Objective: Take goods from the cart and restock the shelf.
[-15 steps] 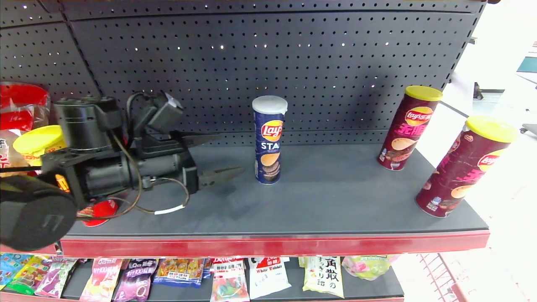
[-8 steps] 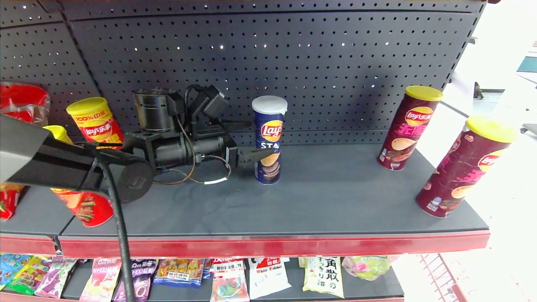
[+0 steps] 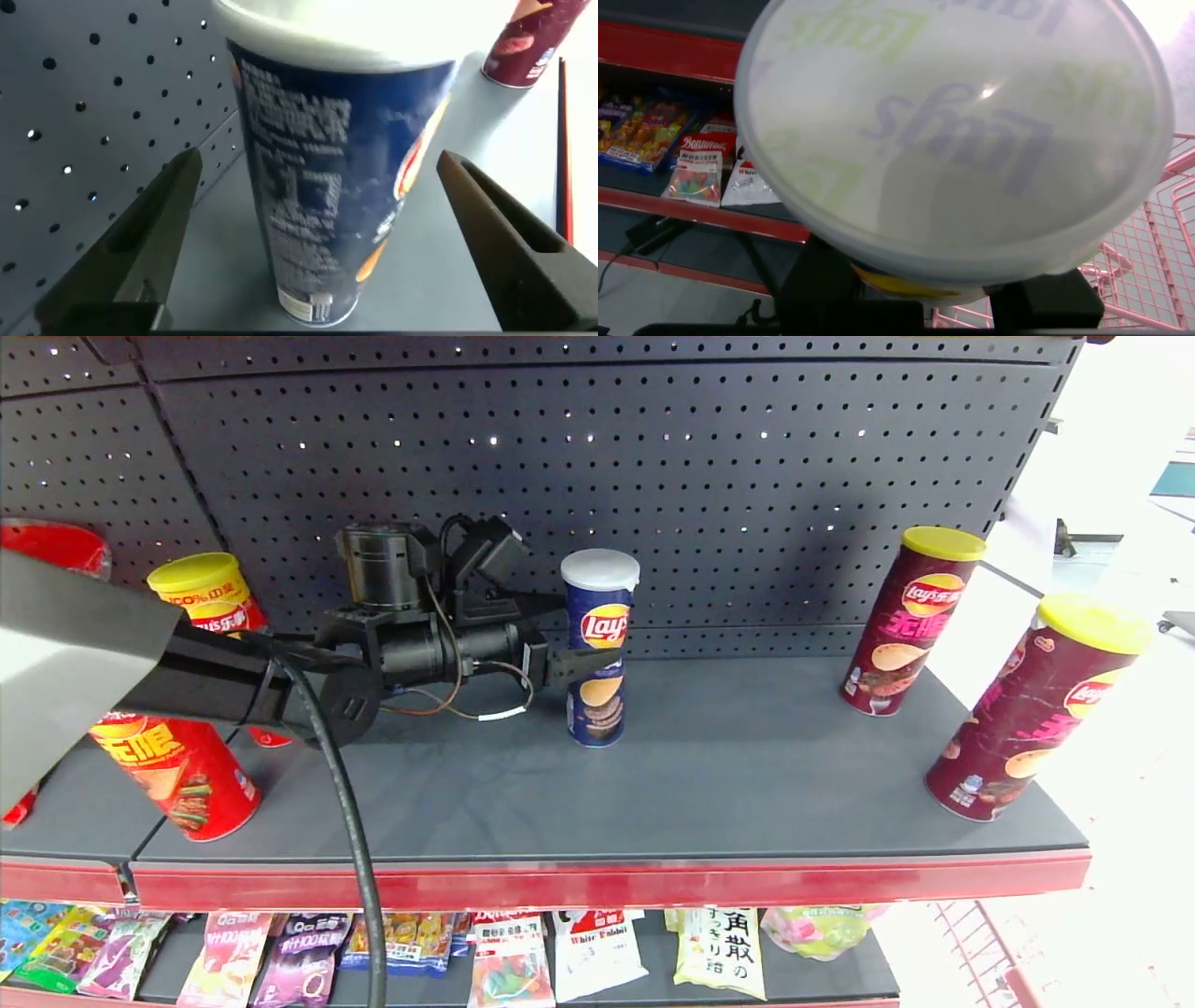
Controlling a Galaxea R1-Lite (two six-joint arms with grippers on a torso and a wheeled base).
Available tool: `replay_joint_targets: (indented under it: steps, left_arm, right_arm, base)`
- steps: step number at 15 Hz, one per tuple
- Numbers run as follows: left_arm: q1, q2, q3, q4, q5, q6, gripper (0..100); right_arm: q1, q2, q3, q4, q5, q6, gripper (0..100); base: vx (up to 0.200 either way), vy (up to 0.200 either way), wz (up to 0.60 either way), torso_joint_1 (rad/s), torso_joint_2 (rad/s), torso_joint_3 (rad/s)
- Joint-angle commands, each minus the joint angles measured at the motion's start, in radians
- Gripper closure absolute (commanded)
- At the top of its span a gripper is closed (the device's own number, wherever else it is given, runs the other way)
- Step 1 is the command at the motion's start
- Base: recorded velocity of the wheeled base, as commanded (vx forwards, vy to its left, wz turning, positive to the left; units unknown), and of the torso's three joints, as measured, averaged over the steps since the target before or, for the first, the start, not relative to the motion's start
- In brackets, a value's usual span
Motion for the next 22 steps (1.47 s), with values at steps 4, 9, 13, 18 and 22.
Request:
replay_joint_targets:
  steps: [4,9,13,18,22]
  left_arm:
    - [-0.002,0.040,-0.087,0.012,-0.007,0.000,0]
    - [-0.014,0.047,-0.091,0.015,-0.007,0.000,0]
    - [-0.022,0.064,-0.111,0.023,-0.007,0.000,0]
    - [-0.022,0.076,-0.137,0.035,-0.007,0.001,100]
    - [-0.025,0.015,-0.064,0.032,-0.020,0.000,100]
  right_arm:
    - [0.000,0.002,0.000,0.000,0.000,0.000,100]
    - [0.000,0.002,0.000,0.000,0.000,0.001,100]
    - [0.000,0.002,0.000,0.000,0.000,0.001,100]
    - [0.000,0.002,0.000,0.000,0.000,0.001,100]
    - [0.000,0.002,0.000,0.000,0.000,0.001,100]
  base:
    - [0.000,0.000,0.00,0.000,0.00,0.000]
    - [0.000,0.000,0.00,0.000,0.00,0.000]
    - [0.000,0.000,0.00,0.000,0.00,0.000]
    - [0.000,0.000,0.00,0.000,0.00,0.000]
    - [0.000,0.000,0.00,0.000,0.00,0.000]
